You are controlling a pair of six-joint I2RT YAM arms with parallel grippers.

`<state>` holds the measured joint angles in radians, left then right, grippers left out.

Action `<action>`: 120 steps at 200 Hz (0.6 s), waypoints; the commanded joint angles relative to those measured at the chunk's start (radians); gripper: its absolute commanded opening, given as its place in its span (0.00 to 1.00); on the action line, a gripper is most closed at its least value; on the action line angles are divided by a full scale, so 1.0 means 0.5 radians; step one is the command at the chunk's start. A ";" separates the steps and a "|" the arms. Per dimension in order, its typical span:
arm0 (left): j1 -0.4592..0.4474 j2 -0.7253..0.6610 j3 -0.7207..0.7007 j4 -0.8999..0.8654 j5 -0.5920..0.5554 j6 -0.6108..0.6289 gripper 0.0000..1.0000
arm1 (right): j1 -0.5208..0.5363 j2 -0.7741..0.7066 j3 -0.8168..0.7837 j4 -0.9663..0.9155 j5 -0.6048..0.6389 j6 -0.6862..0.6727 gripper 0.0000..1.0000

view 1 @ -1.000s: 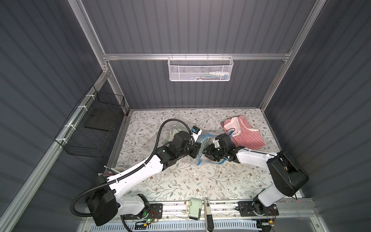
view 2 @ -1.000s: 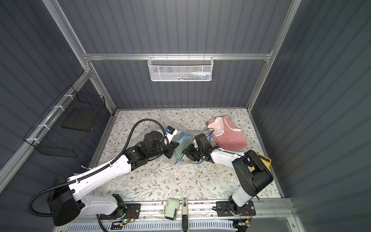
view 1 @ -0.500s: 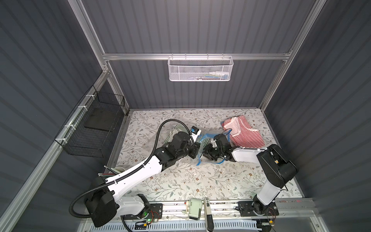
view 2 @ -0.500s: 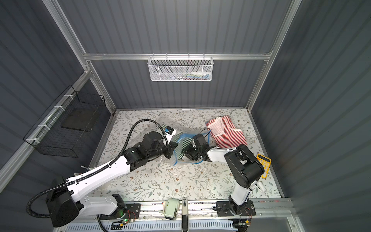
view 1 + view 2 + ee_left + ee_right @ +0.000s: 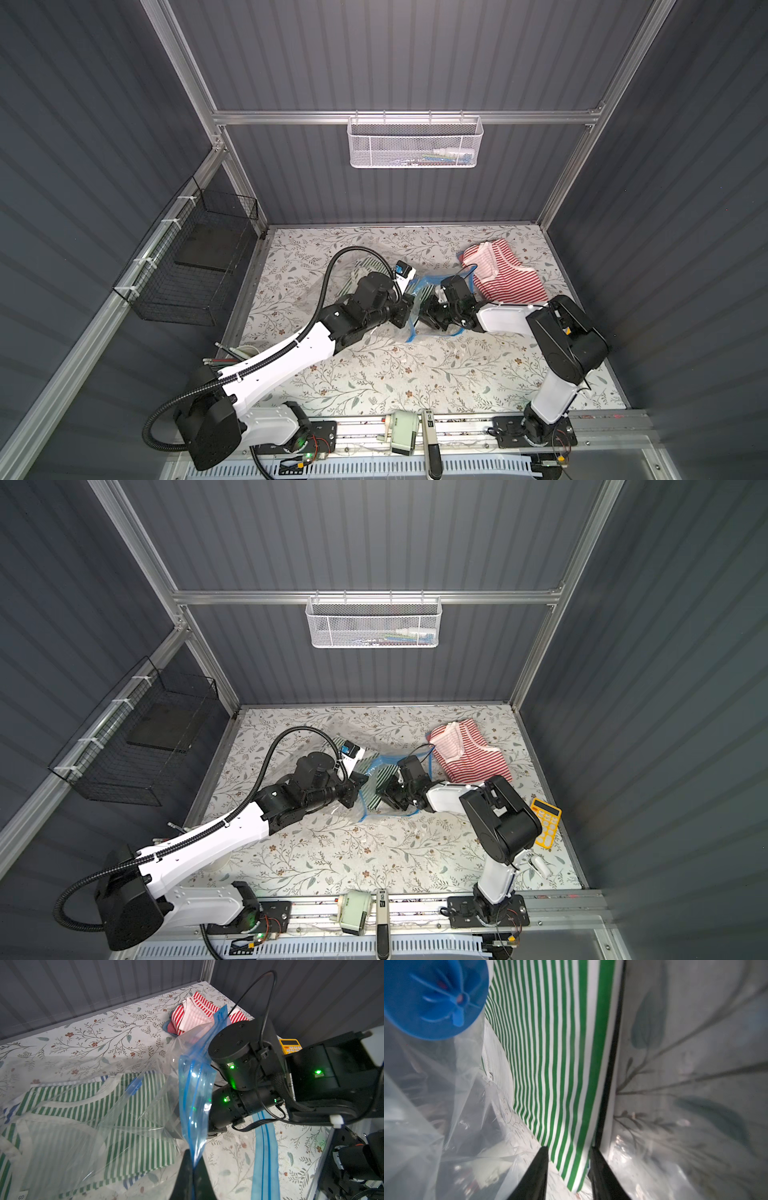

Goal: Take the tank top out of the vacuum bag
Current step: Take out the tank top from the vacuum bag.

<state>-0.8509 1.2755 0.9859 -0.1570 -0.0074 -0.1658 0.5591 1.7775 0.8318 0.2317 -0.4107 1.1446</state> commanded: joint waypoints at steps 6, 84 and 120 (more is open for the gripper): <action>0.001 -0.056 0.004 -0.019 -0.018 0.003 0.00 | 0.004 0.046 0.037 0.006 0.035 0.008 0.36; -0.001 -0.063 -0.001 -0.031 -0.019 0.001 0.00 | 0.011 0.049 0.085 0.005 0.037 -0.011 0.34; 0.000 -0.072 -0.017 -0.026 -0.019 -0.003 0.00 | 0.019 0.022 0.127 -0.052 0.048 -0.049 0.34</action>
<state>-0.8509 1.2713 0.9859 -0.1638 -0.0109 -0.1658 0.5636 1.8050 0.8646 0.2291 -0.4026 1.1416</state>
